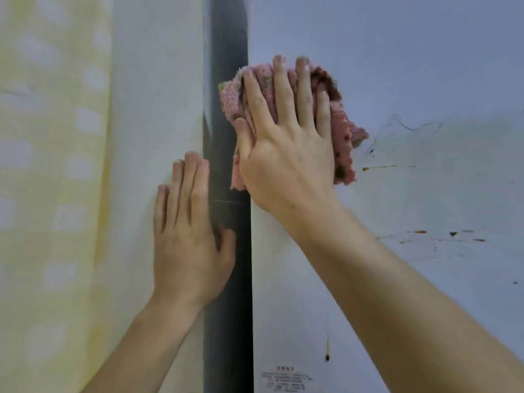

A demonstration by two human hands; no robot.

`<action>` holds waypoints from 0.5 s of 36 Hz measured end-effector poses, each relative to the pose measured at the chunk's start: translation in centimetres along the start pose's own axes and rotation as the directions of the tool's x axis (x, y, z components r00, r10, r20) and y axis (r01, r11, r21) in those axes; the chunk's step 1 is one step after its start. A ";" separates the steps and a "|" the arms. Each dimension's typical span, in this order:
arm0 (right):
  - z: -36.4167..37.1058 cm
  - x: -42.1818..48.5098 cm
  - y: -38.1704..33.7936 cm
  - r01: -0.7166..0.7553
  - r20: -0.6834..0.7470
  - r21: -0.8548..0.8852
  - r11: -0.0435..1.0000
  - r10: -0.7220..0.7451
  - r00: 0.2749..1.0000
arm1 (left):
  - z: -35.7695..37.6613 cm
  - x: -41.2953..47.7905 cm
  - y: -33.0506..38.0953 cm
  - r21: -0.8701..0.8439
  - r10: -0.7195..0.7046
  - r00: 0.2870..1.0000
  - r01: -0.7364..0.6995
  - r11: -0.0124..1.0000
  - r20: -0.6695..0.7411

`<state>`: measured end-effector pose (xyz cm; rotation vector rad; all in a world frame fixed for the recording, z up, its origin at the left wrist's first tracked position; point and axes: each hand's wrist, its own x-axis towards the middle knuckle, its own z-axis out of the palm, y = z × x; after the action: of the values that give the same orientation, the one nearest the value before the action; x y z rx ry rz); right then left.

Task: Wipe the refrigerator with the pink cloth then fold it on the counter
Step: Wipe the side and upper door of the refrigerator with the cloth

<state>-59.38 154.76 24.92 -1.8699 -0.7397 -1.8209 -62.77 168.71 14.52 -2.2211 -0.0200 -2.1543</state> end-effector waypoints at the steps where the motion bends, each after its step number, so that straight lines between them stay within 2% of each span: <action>1: 0.1 -0.7 0.0 -0.002 -0.012 0.006 1.000 0.002 1.000 | 0.2 -0.1 -0.2 0.003 0.012 1.000 -0.012 1.000 -0.002; 4: 0.6 -5.5 -0.3 0.037 -0.113 0.028 0.999 -0.033 0.993 | 0.6 -0.3 -0.7 0.010 0.029 0.999 -0.029 1.000 -0.018; 10: 1.4 -16.7 0.0 0.125 -0.097 0.028 0.992 -0.122 0.988 | 0.8 -0.3 -0.8 -0.017 0.036 0.999 -0.037 0.999 -0.040; 14: 1.0 -16.1 0.8 0.147 -0.104 0.009 0.989 -0.145 0.984 | 1.0 -0.3 -0.9 -0.008 0.063 0.997 -0.064 0.998 -0.054; 18: 0.7 -11.0 1.2 0.102 -0.092 -0.025 0.994 -0.104 0.990 | 1.0 -0.3 -0.9 -0.007 0.030 0.998 -0.031 1.000 -0.049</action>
<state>-58.12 153.41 13.96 -1.7754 -0.8006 -1.9722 -61.85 169.64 14.21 -2.1575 0.0233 -2.1954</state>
